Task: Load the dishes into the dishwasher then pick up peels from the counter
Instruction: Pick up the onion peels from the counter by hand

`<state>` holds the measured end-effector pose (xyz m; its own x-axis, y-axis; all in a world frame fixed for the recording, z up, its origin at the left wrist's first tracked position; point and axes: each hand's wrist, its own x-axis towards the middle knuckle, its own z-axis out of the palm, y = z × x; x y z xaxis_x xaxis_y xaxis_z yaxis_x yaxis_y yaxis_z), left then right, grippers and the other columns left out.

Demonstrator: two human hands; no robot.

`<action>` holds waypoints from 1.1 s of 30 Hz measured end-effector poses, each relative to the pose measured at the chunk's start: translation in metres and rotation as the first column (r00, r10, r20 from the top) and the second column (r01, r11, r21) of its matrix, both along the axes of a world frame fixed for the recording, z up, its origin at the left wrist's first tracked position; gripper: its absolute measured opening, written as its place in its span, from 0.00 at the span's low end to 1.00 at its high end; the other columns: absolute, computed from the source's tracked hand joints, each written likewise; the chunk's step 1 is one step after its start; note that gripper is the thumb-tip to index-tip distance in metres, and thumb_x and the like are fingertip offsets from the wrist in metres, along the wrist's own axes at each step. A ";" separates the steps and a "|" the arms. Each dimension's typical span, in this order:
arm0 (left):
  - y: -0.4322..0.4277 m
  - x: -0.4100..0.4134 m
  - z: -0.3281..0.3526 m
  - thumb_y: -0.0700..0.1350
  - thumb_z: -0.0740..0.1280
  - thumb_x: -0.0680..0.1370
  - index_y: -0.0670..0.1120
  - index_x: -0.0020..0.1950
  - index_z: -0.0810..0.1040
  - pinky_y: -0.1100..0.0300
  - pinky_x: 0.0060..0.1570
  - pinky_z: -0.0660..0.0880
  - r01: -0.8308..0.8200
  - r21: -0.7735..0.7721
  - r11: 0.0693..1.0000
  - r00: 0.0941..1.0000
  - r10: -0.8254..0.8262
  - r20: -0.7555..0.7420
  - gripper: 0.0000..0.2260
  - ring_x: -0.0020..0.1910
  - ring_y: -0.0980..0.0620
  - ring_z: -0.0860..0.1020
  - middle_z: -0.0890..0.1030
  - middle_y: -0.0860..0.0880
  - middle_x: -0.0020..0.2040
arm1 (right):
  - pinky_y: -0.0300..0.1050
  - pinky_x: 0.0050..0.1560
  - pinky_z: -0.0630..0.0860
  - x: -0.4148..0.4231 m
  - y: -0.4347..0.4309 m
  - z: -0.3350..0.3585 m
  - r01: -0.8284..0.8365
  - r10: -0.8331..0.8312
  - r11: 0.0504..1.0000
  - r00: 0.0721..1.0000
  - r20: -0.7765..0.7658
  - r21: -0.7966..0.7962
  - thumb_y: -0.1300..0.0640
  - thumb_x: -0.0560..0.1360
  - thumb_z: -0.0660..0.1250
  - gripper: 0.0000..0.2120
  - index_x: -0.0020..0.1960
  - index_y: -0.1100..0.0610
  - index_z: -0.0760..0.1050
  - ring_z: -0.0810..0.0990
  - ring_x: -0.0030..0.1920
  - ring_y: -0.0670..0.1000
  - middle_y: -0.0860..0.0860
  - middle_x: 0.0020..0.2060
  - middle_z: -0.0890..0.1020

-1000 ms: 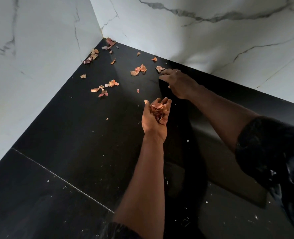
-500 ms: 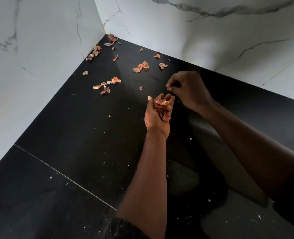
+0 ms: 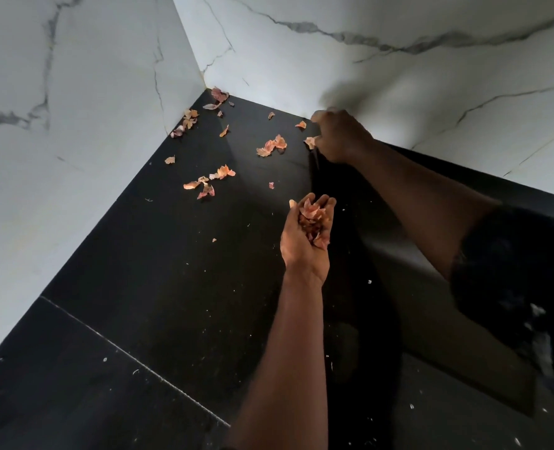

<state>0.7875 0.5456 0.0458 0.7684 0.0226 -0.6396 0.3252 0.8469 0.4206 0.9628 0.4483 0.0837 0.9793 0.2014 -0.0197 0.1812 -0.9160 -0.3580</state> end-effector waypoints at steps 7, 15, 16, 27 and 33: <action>-0.001 0.000 0.001 0.50 0.62 0.84 0.39 0.64 0.78 0.51 0.67 0.75 0.008 -0.007 1.000 1.000 -0.008 0.002 0.17 0.58 0.41 0.83 0.84 0.37 0.57 | 0.59 0.74 0.65 0.042 0.018 -0.021 -0.225 0.198 0.952 0.970 -0.144 -0.206 0.56 0.83 0.60 0.24 0.77 0.62 0.62 0.62 0.77 0.64 0.58 0.81 0.56; -0.004 0.002 0.002 0.51 0.62 0.84 0.38 0.64 0.78 0.51 0.64 0.76 0.006 0.006 1.000 1.000 -0.006 0.003 0.17 0.58 0.41 0.83 0.84 0.37 0.58 | 0.50 0.44 0.74 0.003 -0.012 -0.038 -0.179 0.209 0.965 0.966 0.153 -0.191 0.63 0.76 0.62 0.07 0.44 0.61 0.79 0.80 0.49 0.63 0.59 0.48 0.79; -0.004 0.002 0.001 0.51 0.62 0.84 0.38 0.64 0.78 0.51 0.65 0.76 0.004 0.007 1.000 1.000 -0.004 0.007 0.18 0.58 0.41 0.83 0.84 0.37 0.58 | 0.48 0.41 0.72 -0.006 -0.015 -0.040 -0.176 0.204 0.970 0.964 0.171 -0.168 0.63 0.76 0.63 0.07 0.43 0.61 0.79 0.80 0.47 0.62 0.58 0.46 0.79; 0.001 -0.001 0.004 0.53 0.63 0.84 0.40 0.64 0.79 0.55 0.56 0.80 0.011 -0.026 1.000 1.000 -0.010 0.021 0.19 0.56 0.43 0.84 0.84 0.39 0.59 | 0.33 0.46 0.72 -0.093 -0.011 0.012 -0.097 0.058 0.956 0.988 0.144 0.276 0.65 0.74 0.70 0.07 0.46 0.57 0.86 0.82 0.43 0.45 0.51 0.44 0.86; 0.006 -0.006 0.003 0.52 0.67 0.82 0.41 0.65 0.80 0.54 0.56 0.80 -0.063 -0.027 0.998 0.997 0.061 -0.052 0.18 0.52 0.47 0.84 0.85 0.43 0.55 | 0.41 0.48 0.80 -0.150 0.008 0.032 -0.391 0.387 0.919 0.919 0.074 0.047 0.55 0.81 0.66 0.09 0.56 0.57 0.82 0.84 0.46 0.47 0.51 0.49 0.85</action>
<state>0.7813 0.5514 0.0486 0.7323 0.0499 -0.6792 0.2923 0.8777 0.3797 0.8125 0.4563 0.1155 0.8222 0.5658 0.0622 0.5425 -0.7459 -0.3864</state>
